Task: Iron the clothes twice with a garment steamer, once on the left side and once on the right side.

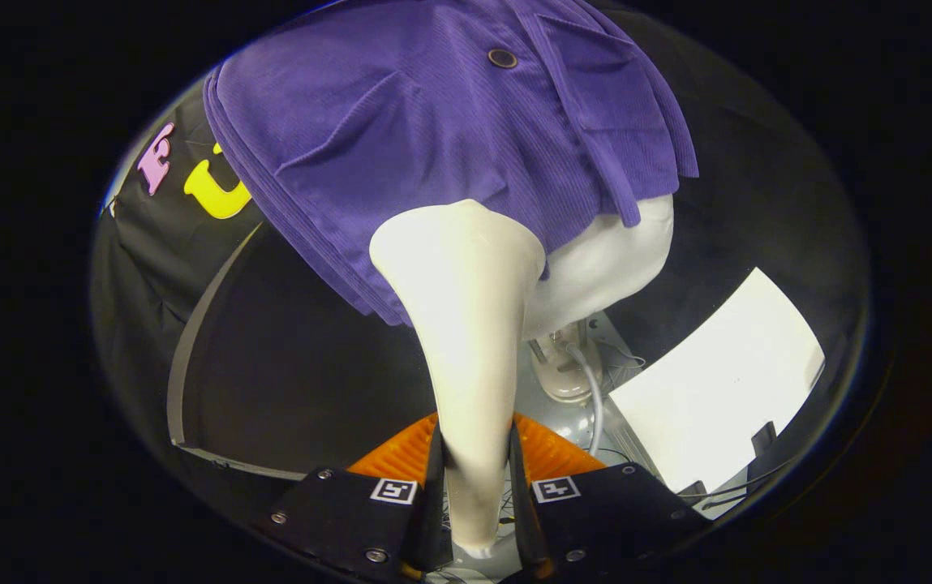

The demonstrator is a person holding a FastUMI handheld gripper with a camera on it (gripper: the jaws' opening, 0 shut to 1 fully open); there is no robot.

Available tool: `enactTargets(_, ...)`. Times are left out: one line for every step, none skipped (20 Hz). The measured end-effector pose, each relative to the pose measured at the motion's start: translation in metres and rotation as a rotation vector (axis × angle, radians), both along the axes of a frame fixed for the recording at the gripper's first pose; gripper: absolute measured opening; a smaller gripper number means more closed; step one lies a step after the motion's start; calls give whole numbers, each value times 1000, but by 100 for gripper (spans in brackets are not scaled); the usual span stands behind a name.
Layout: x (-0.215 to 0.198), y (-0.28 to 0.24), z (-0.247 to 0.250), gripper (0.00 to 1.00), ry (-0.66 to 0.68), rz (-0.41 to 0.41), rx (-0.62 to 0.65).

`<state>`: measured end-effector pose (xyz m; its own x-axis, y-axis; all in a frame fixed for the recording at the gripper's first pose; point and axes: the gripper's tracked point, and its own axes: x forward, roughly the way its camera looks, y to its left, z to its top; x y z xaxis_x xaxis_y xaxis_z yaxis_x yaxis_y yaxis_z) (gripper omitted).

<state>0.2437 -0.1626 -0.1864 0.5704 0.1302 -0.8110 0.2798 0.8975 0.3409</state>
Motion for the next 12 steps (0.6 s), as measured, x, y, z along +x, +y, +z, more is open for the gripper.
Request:
enactTargets(-3,2,-4,37,15,2,0)
enactTargets(-6,4,-7,37,25,4,1)
enactTargets(-9,5,-8,37,29,6,3)
enactTargets(-11,5,-7,37,31,6,9)
enactTargets(-12,5,-4,37,19,5,13)
enactTargets(-12,5,1,37,0,8,17)
enactTargets(-15,3,11,37,-23,7,19)
enactTargets(-17,2,22,37,-46,11,18)
enactTargets(-18,1,34,37,-67,13,16)
enactTargets(-16,-2,46,37,-94,14,14)
enactTargets(-16,-4,62,37,-126,13,12)
enactTargets(-12,-8,80,37,-160,11,10)
